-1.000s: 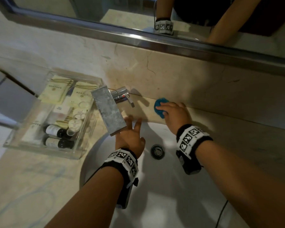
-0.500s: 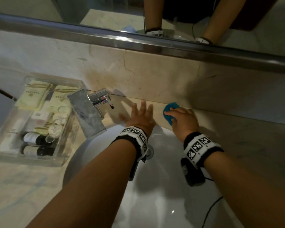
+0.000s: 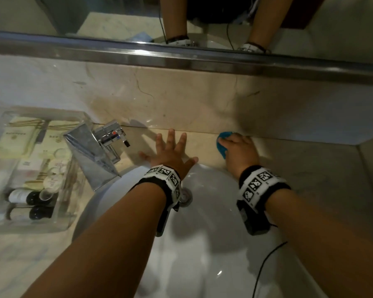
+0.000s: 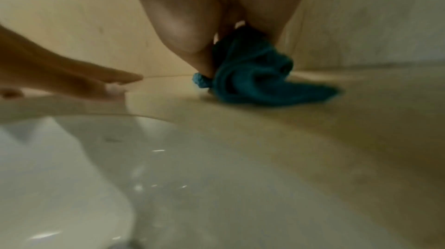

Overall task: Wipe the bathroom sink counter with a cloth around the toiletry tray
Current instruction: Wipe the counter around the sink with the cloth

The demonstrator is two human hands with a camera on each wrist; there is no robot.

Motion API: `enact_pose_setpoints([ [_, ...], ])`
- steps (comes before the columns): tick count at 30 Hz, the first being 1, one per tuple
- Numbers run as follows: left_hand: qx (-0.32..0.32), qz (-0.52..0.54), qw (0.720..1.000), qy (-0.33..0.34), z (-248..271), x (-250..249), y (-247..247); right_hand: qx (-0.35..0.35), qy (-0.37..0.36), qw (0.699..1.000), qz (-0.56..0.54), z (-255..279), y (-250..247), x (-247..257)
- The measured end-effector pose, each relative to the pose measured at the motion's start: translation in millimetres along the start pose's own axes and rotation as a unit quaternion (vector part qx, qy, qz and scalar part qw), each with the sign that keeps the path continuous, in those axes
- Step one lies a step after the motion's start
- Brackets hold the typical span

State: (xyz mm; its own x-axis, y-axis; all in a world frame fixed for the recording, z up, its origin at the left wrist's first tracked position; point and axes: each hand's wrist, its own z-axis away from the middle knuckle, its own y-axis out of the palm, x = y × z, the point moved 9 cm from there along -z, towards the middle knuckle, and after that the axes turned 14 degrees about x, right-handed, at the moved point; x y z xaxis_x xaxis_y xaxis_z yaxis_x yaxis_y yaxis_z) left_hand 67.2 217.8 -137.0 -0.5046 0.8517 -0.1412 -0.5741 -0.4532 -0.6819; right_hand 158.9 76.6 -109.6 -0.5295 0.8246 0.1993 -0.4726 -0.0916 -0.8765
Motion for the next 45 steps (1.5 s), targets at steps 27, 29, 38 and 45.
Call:
enact_pose_setpoints([
  [27,-0.014,-0.095,0.992,0.087,-5.4,-70.1,8.6,0.009,0.116,0.99,-0.073,20.5,-5.6,-81.4],
  [29,-0.011,-0.094,0.992,0.085,-4.9,-71.0,10.1,0.026,0.124,0.99,-0.062,17.2,-2.5,-75.3],
  [38,0.01,-0.09,0.993,0.07,-4.6,-71.6,4.1,0.067,0.016,0.996,-0.052,25.2,9.8,-47.4],
  [45,0.028,-0.092,0.993,0.071,-5.7,-73.4,-1.9,0.023,0.116,0.987,-0.108,23.1,-6.1,-80.9],
])
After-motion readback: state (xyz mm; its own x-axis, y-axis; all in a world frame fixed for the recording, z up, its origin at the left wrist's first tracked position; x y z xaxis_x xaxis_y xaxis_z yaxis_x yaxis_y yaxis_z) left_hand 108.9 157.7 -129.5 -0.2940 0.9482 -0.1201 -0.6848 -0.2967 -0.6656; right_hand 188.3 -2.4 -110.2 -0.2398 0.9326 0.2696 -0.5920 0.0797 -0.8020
